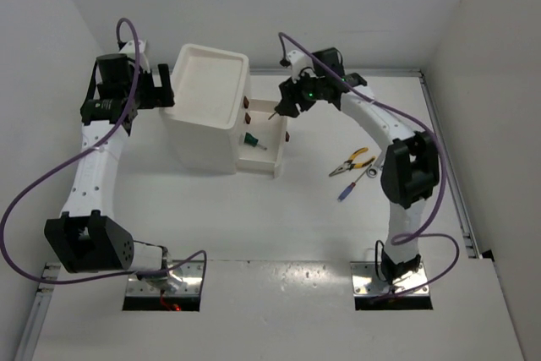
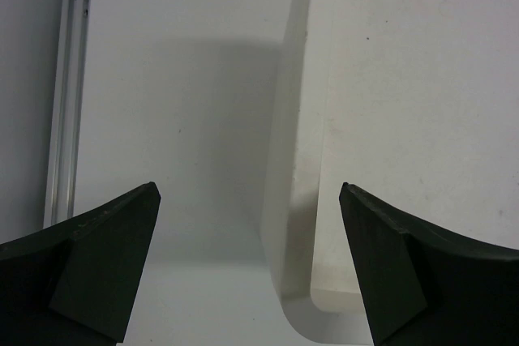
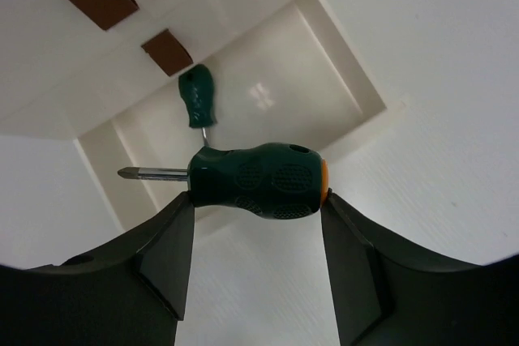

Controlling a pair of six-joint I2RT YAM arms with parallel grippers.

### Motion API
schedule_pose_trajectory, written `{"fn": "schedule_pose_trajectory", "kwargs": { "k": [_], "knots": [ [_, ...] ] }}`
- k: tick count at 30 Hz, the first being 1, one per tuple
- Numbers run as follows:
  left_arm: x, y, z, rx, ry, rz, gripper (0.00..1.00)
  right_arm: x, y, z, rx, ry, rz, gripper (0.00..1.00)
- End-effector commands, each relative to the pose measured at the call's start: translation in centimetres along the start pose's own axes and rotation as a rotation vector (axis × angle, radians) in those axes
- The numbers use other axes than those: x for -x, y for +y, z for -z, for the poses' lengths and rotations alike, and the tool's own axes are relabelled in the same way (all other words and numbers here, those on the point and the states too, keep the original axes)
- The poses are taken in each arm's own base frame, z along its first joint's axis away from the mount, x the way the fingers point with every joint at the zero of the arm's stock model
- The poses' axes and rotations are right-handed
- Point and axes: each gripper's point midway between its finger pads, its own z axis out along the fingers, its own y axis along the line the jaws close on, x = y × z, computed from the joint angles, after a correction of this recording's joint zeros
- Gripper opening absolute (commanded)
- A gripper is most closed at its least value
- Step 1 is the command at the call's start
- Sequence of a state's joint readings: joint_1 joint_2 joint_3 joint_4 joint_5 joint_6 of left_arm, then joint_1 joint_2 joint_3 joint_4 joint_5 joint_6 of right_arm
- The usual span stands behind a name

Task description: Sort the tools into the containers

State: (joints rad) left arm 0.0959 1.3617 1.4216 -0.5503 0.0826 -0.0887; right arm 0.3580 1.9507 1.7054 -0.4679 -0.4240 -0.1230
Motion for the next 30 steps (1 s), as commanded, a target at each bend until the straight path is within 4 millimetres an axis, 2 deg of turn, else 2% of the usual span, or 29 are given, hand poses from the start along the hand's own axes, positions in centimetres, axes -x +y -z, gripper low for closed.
{"fn": "schedule_pose_trajectory", "kwargs": {
  "k": [1,2,3,4,6,7,8,9,12,13,14,17,18,19,21,22,24,25,26,27,28,30],
  "knots": [
    [0.8,-0.1,-0.5,-0.015,-0.029,0.015,1.00,1.7,0.6,-2.1,0.030,-0.025,0.005,0.31],
    [0.8,-0.1,-0.5,-0.015,-0.029,0.015,1.00,2.1,0.7,-2.6,0.028,-0.028,0.014,0.34],
    [0.8,-0.3,-0.5,-0.024,-0.029,0.014,1.00,1.1,0.5,-3.6,0.034,-0.004,0.003,0.37],
    [1.0,-0.2,-0.6,-0.024,-0.029,0.014,1.00,1.1,0.5,-3.6,0.034,-0.004,0.003,0.47],
    [1.0,-0.2,-0.6,-0.024,-0.029,0.014,1.00,1.1,0.9,-4.3,0.047,-0.016,0.001,0.55],
    [1.4,-0.4,-0.5,-0.034,-0.037,0.013,1.00,1.4,1.0,-4.1,0.045,-0.028,0.007,0.60],
    [1.1,-0.5,-0.8,-0.035,-0.028,0.025,1.00,1.0,1.1,-4.1,0.045,-0.026,-0.007,0.70],
    [1.1,-0.5,-0.8,-0.035,-0.028,0.025,1.00,1.1,1.2,-3.9,0.044,-0.033,-0.004,0.72],
    [1.3,-0.7,-1.0,-0.045,-0.028,0.034,1.00,2.4,2.0,-2.4,0.052,-0.082,-0.007,0.80],
    [1.3,-0.9,-1.0,-0.056,-0.028,0.034,1.00,3.2,2.1,-1.6,0.062,-0.115,-0.006,0.80],
    [1.3,-0.9,-1.0,-0.056,-0.028,0.034,1.00,4.0,3.0,-0.3,0.082,-0.144,-0.010,0.81],
    [1.7,-1.3,-0.9,-0.065,-0.036,0.029,1.00,5.2,2.4,2.0,0.044,-0.181,-0.034,0.81],
    [1.7,-1.3,-0.9,-0.065,-0.036,0.029,1.00,5.9,2.9,3.2,0.041,-0.203,-0.042,0.80],
    [2.0,-1.3,-0.7,-0.065,-0.045,0.028,1.00,5.2,1.8,3.9,0.012,-0.197,-0.118,0.80],
    [2.4,-1.3,-0.6,-0.065,-0.054,0.027,1.00,4.4,0.9,4.9,-0.021,-0.194,-0.194,0.79],
    [2.6,-1.3,-0.8,-0.065,-0.054,0.027,1.00,3.1,0.1,5.2,-0.029,-0.178,-0.245,0.79],
    [2.7,-1.6,-1.0,-0.073,-0.054,0.013,1.00,1.8,0.4,5.5,0.001,-0.158,-0.360,0.79],
    [2.7,-1.6,-1.0,-0.073,-0.054,0.013,1.00,0.1,0.6,5.1,0.017,-0.125,-0.419,0.78],
    [3.0,-1.4,-1.2,-0.062,-0.058,0.003,1.00,-0.1,1.4,5.3,0.066,-0.129,-0.485,0.78],
    [3.2,-1.1,-1.4,-0.050,-0.059,0.003,1.00,-0.7,1.4,5.2,0.088,-0.130,-0.528,0.78],
    [3.3,-1.1,-1.4,-0.050,-0.060,-0.006,1.00,-2.4,2.2,4.5,0.120,-0.102,-0.578,0.76],
    [3.4,-1.1,-1.8,-0.049,-0.057,-0.006,0.98,-3.4,2.8,4.0,0.178,-0.093,-0.656,0.75]
  ]
}}
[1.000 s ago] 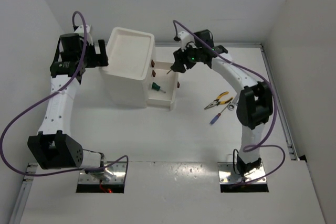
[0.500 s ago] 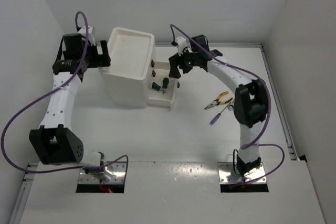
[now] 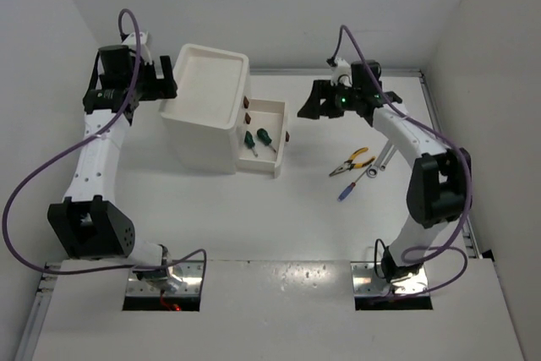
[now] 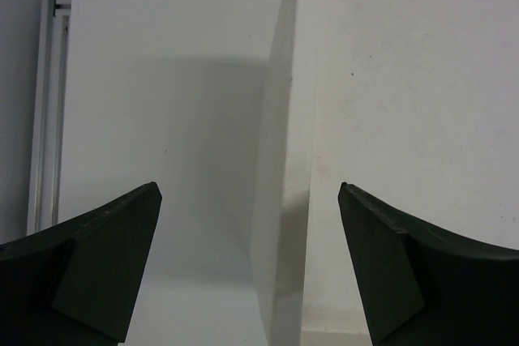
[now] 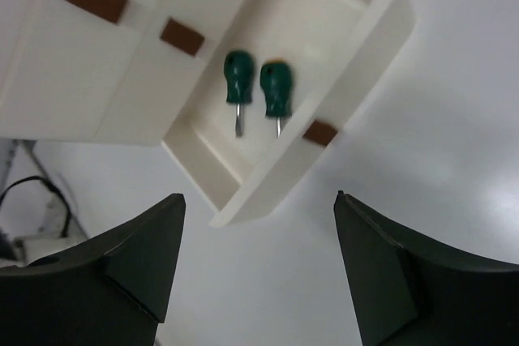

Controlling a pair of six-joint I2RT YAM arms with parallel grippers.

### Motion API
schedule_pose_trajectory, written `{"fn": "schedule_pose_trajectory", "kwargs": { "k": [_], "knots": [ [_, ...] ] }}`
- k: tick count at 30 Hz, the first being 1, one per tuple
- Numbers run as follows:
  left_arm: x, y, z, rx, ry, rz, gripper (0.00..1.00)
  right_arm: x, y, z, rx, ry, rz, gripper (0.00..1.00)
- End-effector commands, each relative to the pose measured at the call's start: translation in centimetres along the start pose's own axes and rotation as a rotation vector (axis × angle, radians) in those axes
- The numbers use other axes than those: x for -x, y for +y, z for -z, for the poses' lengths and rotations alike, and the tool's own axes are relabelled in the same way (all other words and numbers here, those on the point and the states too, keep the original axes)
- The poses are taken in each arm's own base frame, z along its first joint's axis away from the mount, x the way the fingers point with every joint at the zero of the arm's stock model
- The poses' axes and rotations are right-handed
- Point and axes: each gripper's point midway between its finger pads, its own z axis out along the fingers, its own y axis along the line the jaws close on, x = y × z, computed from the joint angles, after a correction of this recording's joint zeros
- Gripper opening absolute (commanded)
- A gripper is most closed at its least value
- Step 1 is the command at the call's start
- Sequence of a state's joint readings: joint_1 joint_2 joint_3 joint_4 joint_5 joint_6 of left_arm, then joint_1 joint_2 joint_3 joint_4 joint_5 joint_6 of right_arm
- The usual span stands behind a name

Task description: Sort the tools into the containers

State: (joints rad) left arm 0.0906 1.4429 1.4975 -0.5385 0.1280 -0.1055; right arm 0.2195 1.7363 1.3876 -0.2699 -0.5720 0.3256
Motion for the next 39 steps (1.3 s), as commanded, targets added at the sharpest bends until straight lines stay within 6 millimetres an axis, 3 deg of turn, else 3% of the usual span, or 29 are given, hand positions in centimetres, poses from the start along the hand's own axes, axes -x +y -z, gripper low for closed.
{"fn": "schedule_pose_trajectory", "kwargs": {
  "k": [1,4,7,8,10,13,17,20,24,28,32,36,39],
  "knots": [
    [2.0,-0.4,-0.3,-0.013,-0.047,-0.021,0.97,-3.4,1.1,-1.3,0.124,0.081,-0.225,0.74],
    [1.4,-0.8,-1.2,-0.032,-0.024,-0.022,0.94,-4.0,0.6,-2.0,0.143,0.104,-0.295,0.72],
    [1.3,-0.9,-1.8,-0.028,-0.010,-0.034,0.85,-4.6,-0.6,-2.8,0.132,0.112,-0.335,0.70],
    [0.8,-1.3,-2.4,-0.037,0.006,-0.037,0.77,-4.7,-0.8,-3.2,0.131,0.117,-0.339,0.69],
    [1.4,-1.7,-2.4,-0.038,0.007,-0.064,0.72,-4.9,-1.0,-3.5,0.128,0.122,-0.371,0.69],
    [1.5,-1.8,-2.9,-0.034,0.027,-0.076,0.55,-5.4,-1.9,-4.0,0.116,0.132,-0.420,0.69],
    [0.7,-1.4,-4.2,-0.036,0.107,-0.119,0.41,-7.0,-3.5,-4.3,0.066,0.151,-0.535,0.69],
    [-0.8,-1.2,-4.8,-0.024,0.151,-0.106,0.22,-8.1,-4.7,-4.5,0.044,0.162,-0.625,0.67],
    [-1.9,-0.9,-4.1,-0.004,0.170,-0.095,0.22,-9.6,-5.8,-5.0,0.049,0.174,-0.727,0.67],
    [-2.1,-0.9,-3.5,-0.005,0.169,-0.104,0.35,-10.3,-6.0,-5.4,0.055,0.194,-0.742,0.67],
    [-2.7,-1.1,-3.4,-0.005,0.180,-0.120,0.41,-11.2,-5.8,-5.6,0.051,0.220,-0.744,0.67],
    [-3.1,-1.5,-3.5,0.003,0.190,-0.131,0.41,-11.2,-5.9,-5.5,0.037,0.216,-0.755,0.67],
    [-3.2,-1.9,-3.5,-0.005,0.190,-0.136,0.22,-12.5,-6.0,-5.9,0.037,0.230,-0.819,0.66]
  ]
}}
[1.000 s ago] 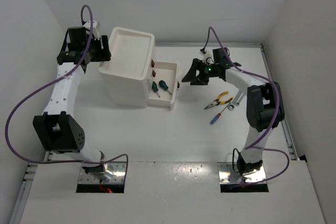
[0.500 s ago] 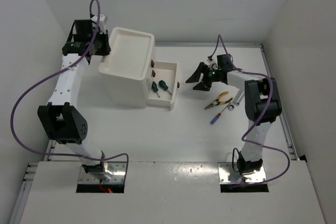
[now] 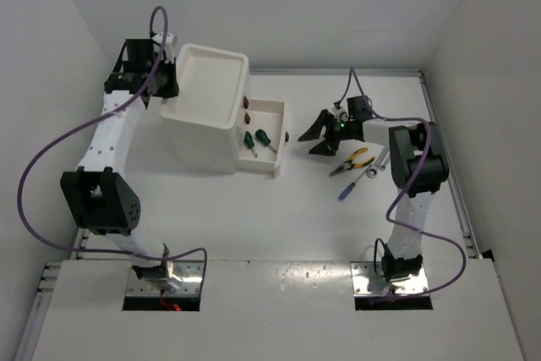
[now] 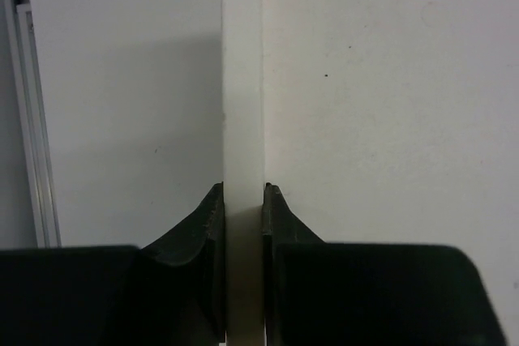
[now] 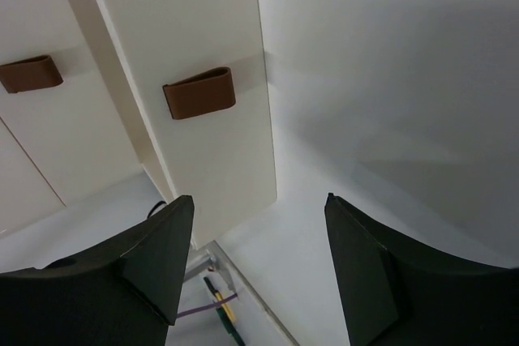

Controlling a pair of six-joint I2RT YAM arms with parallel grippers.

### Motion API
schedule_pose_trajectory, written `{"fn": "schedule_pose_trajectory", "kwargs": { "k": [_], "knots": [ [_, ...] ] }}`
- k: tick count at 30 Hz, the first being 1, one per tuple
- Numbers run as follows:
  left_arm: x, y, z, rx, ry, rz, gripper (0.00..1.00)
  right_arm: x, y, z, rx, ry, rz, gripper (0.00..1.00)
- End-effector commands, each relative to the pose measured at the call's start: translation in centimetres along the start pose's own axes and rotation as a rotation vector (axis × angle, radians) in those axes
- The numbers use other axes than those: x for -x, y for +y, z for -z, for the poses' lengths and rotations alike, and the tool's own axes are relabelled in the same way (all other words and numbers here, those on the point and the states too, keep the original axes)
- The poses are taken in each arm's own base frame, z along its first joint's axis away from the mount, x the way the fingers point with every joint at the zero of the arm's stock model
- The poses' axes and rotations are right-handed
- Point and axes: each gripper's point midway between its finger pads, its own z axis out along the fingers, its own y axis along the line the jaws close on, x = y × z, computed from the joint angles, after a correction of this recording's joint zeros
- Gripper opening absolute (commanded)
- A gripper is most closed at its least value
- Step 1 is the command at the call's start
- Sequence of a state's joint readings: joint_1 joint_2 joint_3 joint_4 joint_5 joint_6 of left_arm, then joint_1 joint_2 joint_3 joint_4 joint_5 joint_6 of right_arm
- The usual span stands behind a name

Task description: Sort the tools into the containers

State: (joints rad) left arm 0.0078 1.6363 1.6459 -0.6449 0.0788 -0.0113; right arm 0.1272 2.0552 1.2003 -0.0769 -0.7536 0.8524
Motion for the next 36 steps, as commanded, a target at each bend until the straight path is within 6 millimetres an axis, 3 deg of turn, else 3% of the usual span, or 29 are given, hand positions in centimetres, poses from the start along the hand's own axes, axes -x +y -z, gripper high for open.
{"fn": "schedule_pose_trajectory", "kwargs": {
  "k": [1,3,6,8,9,10,12,15,21,28,36],
  "knots": [
    [-1.1,-0.1,0.9,0.019,0.037,-0.012,0.11,-0.5,0.4,-0.3,0.031,0.011,-0.051,0.66],
    [-1.1,-0.1,0.9,0.019,0.037,-0.021,0.00,-0.5,0.2,-0.5,0.031,0.012,-0.061,0.63],
    [-1.2,-0.4,1.0,0.021,0.037,-0.028,0.00,-0.7,-0.8,-1.0,0.007,0.022,-0.093,0.59],
    [-0.9,-0.6,1.5,0.023,0.026,-0.034,0.00,-0.7,0.1,-1.5,0.046,0.033,-0.108,0.52],
    [-1.3,-1.0,1.3,0.022,0.036,-0.041,0.00,-0.6,0.7,-1.5,0.078,0.032,-0.111,0.44],
    [-1.3,-1.0,1.3,0.022,0.037,-0.041,0.00,-1.0,0.4,-1.8,0.096,0.042,-0.141,0.41],
    [-1.4,-1.3,1.5,0.024,0.035,-0.047,0.00,-0.7,1.7,-2.4,0.179,0.053,-0.166,0.35],
    [-1.4,-1.8,1.5,0.016,0.035,-0.053,0.00,-0.7,2.0,-3.3,0.221,0.062,-0.182,0.24],
    [-1.5,-2.4,1.7,-0.003,0.034,-0.059,0.00,-1.1,2.4,-5.2,0.278,0.103,-0.202,0.23],
    [-3.7,-3.3,1.6,-0.040,0.083,-0.063,0.00,0.1,5.2,-6.8,0.340,0.100,-0.122,0.23],
    [-4.3,-4.8,1.1,-0.107,0.098,-0.100,0.00,0.7,7.1,-8.3,0.368,0.105,-0.021,0.23]
  ]
}}
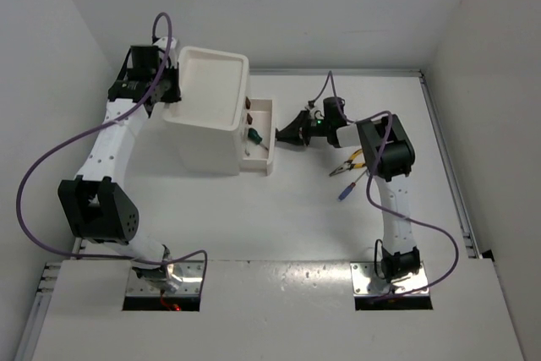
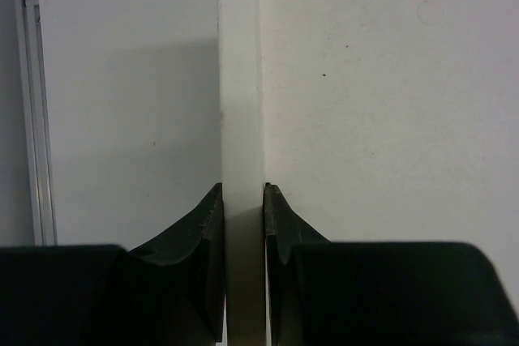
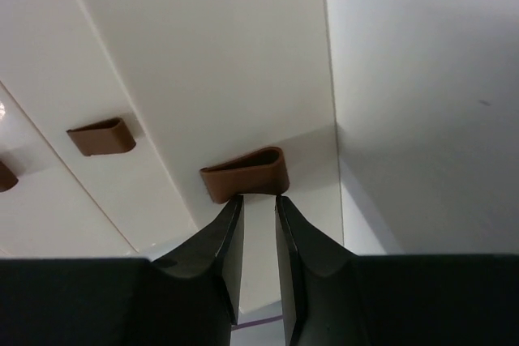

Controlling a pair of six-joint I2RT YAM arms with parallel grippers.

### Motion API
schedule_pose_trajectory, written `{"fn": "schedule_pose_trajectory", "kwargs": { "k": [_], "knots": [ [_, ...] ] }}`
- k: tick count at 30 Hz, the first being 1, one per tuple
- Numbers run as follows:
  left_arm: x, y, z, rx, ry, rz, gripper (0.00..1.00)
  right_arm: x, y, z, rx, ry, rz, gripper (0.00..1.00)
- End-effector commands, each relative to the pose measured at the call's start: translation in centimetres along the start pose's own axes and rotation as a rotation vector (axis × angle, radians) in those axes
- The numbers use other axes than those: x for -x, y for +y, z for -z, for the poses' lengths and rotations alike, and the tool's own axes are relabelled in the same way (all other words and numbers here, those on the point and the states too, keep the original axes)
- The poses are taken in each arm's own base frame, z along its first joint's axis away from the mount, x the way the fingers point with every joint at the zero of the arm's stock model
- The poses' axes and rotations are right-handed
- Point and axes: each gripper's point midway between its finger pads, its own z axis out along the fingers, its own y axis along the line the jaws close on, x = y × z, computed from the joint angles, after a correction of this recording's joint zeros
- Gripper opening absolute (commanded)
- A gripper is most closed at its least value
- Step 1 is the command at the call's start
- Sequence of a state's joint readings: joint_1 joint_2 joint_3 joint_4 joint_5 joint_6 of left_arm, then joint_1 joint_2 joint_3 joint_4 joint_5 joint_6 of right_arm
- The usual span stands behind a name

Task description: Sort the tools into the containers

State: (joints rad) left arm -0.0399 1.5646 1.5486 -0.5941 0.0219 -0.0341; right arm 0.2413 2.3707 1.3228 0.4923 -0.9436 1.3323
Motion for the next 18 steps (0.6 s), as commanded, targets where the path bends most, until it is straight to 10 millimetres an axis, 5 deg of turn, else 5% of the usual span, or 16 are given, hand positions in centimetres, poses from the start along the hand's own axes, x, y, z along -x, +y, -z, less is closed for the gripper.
{"fn": "schedule_pose_trajectory", "kwargs": {
  "k": [1,12,18],
  "knots": [
    [-3.7,-3.9,0.5,-0.136,0.128,-0.099,0.00,0.4,2.6,-1.3,0.060,0.011,0.127,0.23],
    [-4.5,-5.1,-0.4,-0.183,0.153,-0.135,0.00,-0.8,1.6,-4.9,0.047,0.068,0.136,0.23],
    [-5.4,-6.9,-0.4,-0.229,0.173,-0.143,0.00,-1.0,3.1,-6.0,0.084,0.087,0.172,0.23]
  ]
}}
